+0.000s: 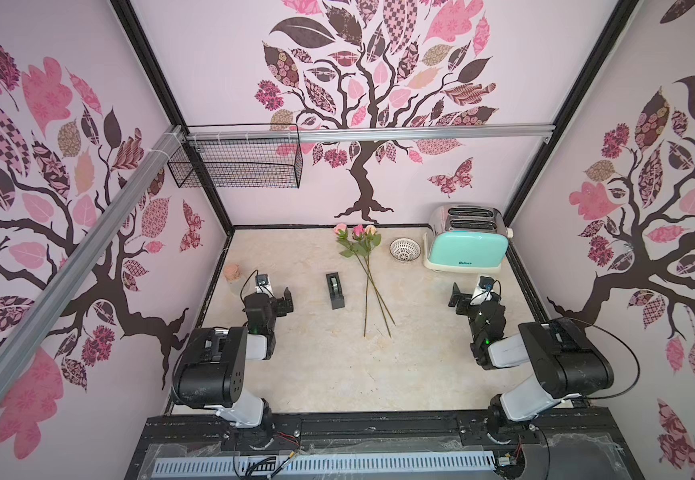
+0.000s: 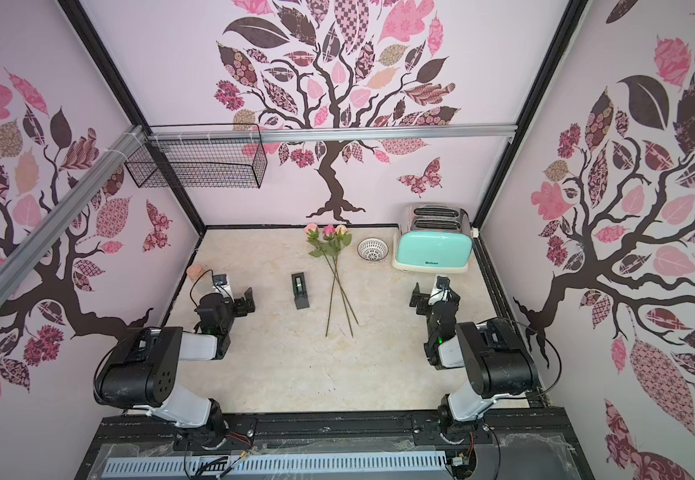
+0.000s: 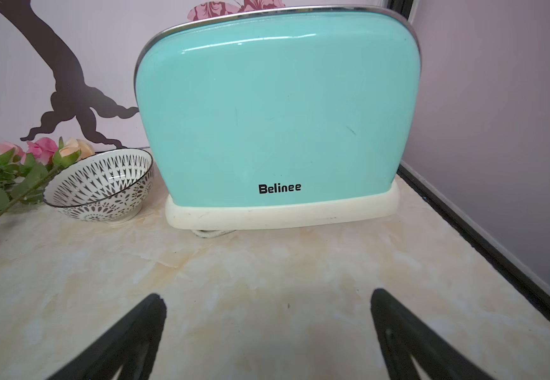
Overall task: Wrap bouquets with tape
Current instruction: Pick up the unwrapped bouquet from the center of the board.
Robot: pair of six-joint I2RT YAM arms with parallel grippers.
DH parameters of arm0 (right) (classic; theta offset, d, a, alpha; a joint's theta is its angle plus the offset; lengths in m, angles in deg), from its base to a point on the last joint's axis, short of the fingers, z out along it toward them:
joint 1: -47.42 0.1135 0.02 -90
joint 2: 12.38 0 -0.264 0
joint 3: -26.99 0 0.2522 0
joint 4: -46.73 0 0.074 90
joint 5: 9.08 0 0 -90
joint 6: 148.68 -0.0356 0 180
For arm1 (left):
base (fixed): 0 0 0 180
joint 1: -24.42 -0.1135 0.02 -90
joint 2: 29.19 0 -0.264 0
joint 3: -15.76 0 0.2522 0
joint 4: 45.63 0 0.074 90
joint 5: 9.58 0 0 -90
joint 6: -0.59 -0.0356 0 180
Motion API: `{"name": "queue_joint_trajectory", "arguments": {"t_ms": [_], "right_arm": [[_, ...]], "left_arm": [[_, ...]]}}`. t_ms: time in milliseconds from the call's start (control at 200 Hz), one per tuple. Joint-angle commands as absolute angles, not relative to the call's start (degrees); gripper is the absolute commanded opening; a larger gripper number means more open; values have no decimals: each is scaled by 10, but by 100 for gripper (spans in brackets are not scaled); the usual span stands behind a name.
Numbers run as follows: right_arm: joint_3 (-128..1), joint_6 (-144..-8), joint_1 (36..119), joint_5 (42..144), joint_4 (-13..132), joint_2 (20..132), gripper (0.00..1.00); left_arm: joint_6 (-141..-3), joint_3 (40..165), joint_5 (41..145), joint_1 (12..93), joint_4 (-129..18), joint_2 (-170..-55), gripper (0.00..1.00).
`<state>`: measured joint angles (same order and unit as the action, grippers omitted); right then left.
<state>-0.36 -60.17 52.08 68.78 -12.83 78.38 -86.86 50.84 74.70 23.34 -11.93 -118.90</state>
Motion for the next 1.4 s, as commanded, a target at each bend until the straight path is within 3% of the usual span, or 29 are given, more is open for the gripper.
{"name": "queue_joint_trajectory", "arguments": {"t_ms": [0,1166,1316,1396], "right_arm": [[-16,-608,516,690,-120,788,100],[-10,-608,515,689,-130,787,100],[34,-576,562,601,-188,741,100],[36,-552,586,579,-157,692,100]], "left_arm": [[-875,521,753,234,-107,-1184,98],[-872,527,748,231,-110,-1176,98],[-809,708,664,234,-513,-1105,98],[-761,770,634,233,-600,-1089,98]]}}
